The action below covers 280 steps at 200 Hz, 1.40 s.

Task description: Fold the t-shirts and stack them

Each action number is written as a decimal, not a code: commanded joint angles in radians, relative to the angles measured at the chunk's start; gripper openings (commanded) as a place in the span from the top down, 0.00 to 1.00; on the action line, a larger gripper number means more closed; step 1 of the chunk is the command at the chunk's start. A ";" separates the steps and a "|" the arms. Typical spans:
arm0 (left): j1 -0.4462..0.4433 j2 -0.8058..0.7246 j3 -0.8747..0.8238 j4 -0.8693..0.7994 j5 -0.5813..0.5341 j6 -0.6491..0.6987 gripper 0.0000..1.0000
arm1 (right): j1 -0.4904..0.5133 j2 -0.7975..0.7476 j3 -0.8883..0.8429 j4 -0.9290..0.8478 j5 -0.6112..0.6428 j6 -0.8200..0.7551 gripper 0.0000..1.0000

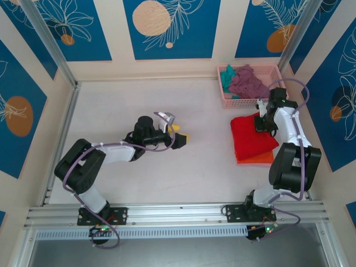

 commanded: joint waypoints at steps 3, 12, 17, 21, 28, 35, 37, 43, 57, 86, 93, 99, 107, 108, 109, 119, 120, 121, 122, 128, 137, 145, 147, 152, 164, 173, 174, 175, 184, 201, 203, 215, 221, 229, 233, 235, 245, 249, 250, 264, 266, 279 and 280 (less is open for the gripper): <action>-0.007 0.014 -0.011 0.069 0.032 -0.016 0.00 | -0.019 0.052 -0.007 -0.012 0.063 -0.011 1.00; -0.008 0.019 -0.008 0.077 0.034 -0.021 0.00 | -0.019 0.070 -0.015 -0.007 0.064 -0.009 1.00; -0.007 0.022 -0.006 0.082 0.035 -0.024 0.00 | -0.019 0.076 -0.017 -0.001 0.067 -0.005 1.00; -0.007 0.024 -0.006 0.086 0.037 -0.027 0.00 | -0.019 0.081 -0.019 0.003 0.066 -0.002 0.99; -0.007 0.027 -0.005 0.094 0.040 -0.030 0.00 | -0.019 0.086 -0.022 0.011 0.058 0.002 0.94; -0.007 0.029 -0.005 0.097 0.042 -0.032 0.00 | -0.018 0.089 -0.024 0.016 0.056 0.004 0.88; -0.007 0.030 -0.004 0.099 0.043 -0.032 0.00 | -0.019 0.088 -0.024 0.018 0.057 0.005 0.85; -0.007 0.029 -0.005 0.099 0.044 -0.032 0.00 | -0.019 0.087 -0.022 0.019 0.062 0.007 0.73; -0.006 0.027 -0.009 0.101 0.044 -0.031 0.00 | -0.019 0.063 -0.016 0.019 0.085 0.016 0.35; -0.007 0.022 -0.020 0.105 0.041 -0.028 0.00 | -0.016 -0.062 -0.026 0.072 0.078 0.078 0.11; -0.008 0.024 -0.020 0.108 0.041 -0.029 0.00 | -0.012 -0.095 -0.032 0.089 0.078 0.111 0.10; -0.006 0.026 -0.019 0.109 0.042 -0.030 0.00 | -0.005 -0.121 -0.039 0.099 0.076 0.138 0.10; -0.008 0.029 -0.017 0.112 0.043 -0.030 0.00 | 0.008 -0.152 -0.054 0.113 0.067 0.171 0.10; -0.007 0.029 -0.017 0.112 0.043 -0.031 0.00 | 0.010 -0.156 -0.057 0.114 0.065 0.174 0.10; -0.007 0.030 -0.017 0.112 0.044 -0.031 0.00 | 0.013 -0.160 -0.059 0.116 0.062 0.179 0.10; -0.008 0.034 -0.015 0.118 0.044 -0.032 0.00 | 0.042 -0.186 -0.080 0.129 0.020 0.205 0.10; -0.008 0.034 -0.014 0.118 0.044 -0.033 0.00 | 0.045 -0.188 -0.082 0.129 0.016 0.207 0.10; -0.008 0.035 -0.014 0.119 0.044 -0.033 0.00 | 0.049 -0.189 -0.084 0.131 0.013 0.210 0.10; -0.008 0.036 -0.014 0.120 0.044 -0.033 0.00 | 0.053 -0.190 -0.086 0.132 0.009 0.212 0.10; -0.008 0.039 -0.012 0.123 0.045 -0.035 0.00 | 0.076 -0.195 -0.098 0.141 -0.007 0.227 0.10; -0.007 0.044 -0.009 0.129 0.045 -0.036 0.00 | 0.119 -0.194 -0.112 0.147 -0.022 0.245 0.11; -0.007 0.048 -0.006 0.131 0.047 -0.040 0.00 | 0.151 -0.184 -0.121 0.153 -0.017 0.267 0.12; -0.007 0.049 -0.006 0.132 0.046 -0.041 0.00 | 0.159 -0.180 -0.123 0.155 -0.015 0.271 0.12; -0.007 0.050 -0.005 0.135 0.048 -0.042 0.00 | 0.173 -0.170 -0.124 0.156 -0.013 0.283 0.13; -0.008 0.052 -0.003 0.137 0.047 -0.044 0.00 | 0.199 -0.134 -0.125 0.157 -0.015 0.313 0.26; -0.007 0.054 -0.002 0.137 0.047 -0.044 0.00 | 0.213 -0.100 -0.121 0.147 -0.024 0.337 0.38; -0.007 0.054 -0.002 0.136 0.047 -0.044 0.00 | 0.215 -0.095 -0.121 0.146 -0.025 0.341 0.39; -0.007 0.053 -0.002 0.136 0.047 -0.044 0.00 | 0.217 -0.092 -0.120 0.146 -0.026 0.343 0.40; -0.007 0.053 -0.003 0.135 0.046 -0.041 0.00 | 0.233 -0.062 -0.119 0.140 -0.036 0.357 0.44; -0.007 0.052 -0.004 0.129 0.041 -0.038 0.00 | 0.266 -0.002 -0.120 0.142 -0.051 0.371 0.46; -0.007 0.052 -0.005 0.129 0.040 -0.038 0.00 | 0.270 0.004 -0.120 0.143 -0.052 0.373 0.46; -0.007 0.052 -0.006 0.128 0.035 -0.038 0.00 | 0.287 0.035 -0.123 0.155 -0.060 0.379 0.47; -0.007 0.052 -0.005 0.127 0.030 -0.037 0.00 | 0.292 0.043 -0.123 0.159 -0.065 0.384 0.47; -0.006 0.052 -0.006 0.127 0.027 -0.037 0.00 | 0.295 0.048 -0.123 0.164 -0.067 0.390 0.47; -0.006 0.052 -0.006 0.127 0.024 -0.036 0.00 | 0.297 0.046 -0.125 0.166 -0.068 0.393 0.48; -0.005 0.052 -0.006 0.127 0.023 -0.035 0.00 | 0.297 0.045 -0.126 0.167 -0.069 0.394 0.48; -0.003 0.049 -0.007 0.123 0.017 -0.034 0.00 | 0.296 0.028 -0.132 0.175 -0.072 0.395 0.48; -0.003 0.047 -0.007 0.121 0.014 -0.031 0.00 | 0.294 0.017 -0.137 0.180 -0.073 0.394 0.48; -0.003 0.047 -0.007 0.120 0.012 -0.031 0.00 | 0.294 0.014 -0.138 0.181 -0.074 0.394 0.48; 0.006 0.035 -0.014 0.118 -0.002 -0.028 0.00 | 0.283 -0.041 -0.165 0.209 -0.086 0.391 0.41; 0.008 0.032 -0.016 0.118 -0.004 -0.028 0.00 | 0.282 -0.051 -0.171 0.216 -0.089 0.391 0.38; 0.025 0.007 -0.028 0.112 -0.029 -0.022 0.00 | 0.266 -0.129 -0.218 0.271 -0.109 0.381 0.23; 0.027 0.005 -0.029 0.110 -0.031 -0.021 0.00 | 0.265 -0.135 -0.224 0.277 -0.113 0.380 0.22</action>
